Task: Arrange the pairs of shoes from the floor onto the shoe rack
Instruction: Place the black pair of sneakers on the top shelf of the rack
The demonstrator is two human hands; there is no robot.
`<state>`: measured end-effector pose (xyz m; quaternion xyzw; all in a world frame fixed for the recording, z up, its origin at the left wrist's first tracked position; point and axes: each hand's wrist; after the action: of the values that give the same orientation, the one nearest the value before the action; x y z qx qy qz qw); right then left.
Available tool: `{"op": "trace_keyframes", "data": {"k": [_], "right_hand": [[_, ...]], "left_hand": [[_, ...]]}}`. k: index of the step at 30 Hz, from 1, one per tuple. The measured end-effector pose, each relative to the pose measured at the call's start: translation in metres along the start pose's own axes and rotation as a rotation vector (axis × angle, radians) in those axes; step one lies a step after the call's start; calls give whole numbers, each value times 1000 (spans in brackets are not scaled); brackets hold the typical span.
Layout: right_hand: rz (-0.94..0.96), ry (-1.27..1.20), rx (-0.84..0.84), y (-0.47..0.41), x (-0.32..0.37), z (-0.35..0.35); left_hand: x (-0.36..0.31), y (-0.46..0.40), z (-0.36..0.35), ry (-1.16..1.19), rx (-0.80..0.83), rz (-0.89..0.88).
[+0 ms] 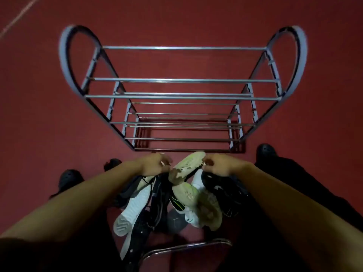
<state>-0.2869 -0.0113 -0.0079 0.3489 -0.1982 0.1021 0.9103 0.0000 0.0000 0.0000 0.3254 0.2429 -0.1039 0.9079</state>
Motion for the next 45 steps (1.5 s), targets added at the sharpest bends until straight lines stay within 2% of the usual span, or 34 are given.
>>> {"op": "trace_keyframes", "data": {"k": [3,10,15,18,22,25,28,35,40,43,45], "right_hand": [[2,0,-6,-20,-25,-8],[-185,-24,109,-39,-88,-57],[-238,-47,64,-46,-102,-104],[-277,-56,-14,-51,-98,-125],[-327,-66,-137,-54,-99,-138],[-316,-69,-94,-54,-95,-139],[-289,-68,-88,-55,-83,-132],[-115,-221,-161,-80,-17,-106],[-138,-574,-293,-105,22,-105],[-140,-554,-308,-107,18,-109],[-168,-481,-297,-101,1,-115]], "left_hand": [[9,-32,-22,-3,22,21],[47,-75,-64,-73,101,83],[80,-72,-75,-95,127,197],[98,-67,-80,-117,126,228],[121,-52,-79,-113,47,273],[144,-37,-82,-62,-7,324],[154,-25,-91,77,19,404],[147,-19,-126,47,97,407],[135,-21,-148,114,104,445],[144,-19,-154,104,132,398],[143,-22,-159,358,25,444]]}}
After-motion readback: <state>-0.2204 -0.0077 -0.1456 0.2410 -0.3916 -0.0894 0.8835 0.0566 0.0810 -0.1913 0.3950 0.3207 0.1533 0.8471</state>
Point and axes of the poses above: each hand's wrist, its own y-axis away from the middle knuckle, its own z-axis out of the back of the hand, x = y × z, and after that the axes turned 11 degrees about -x, right-handed
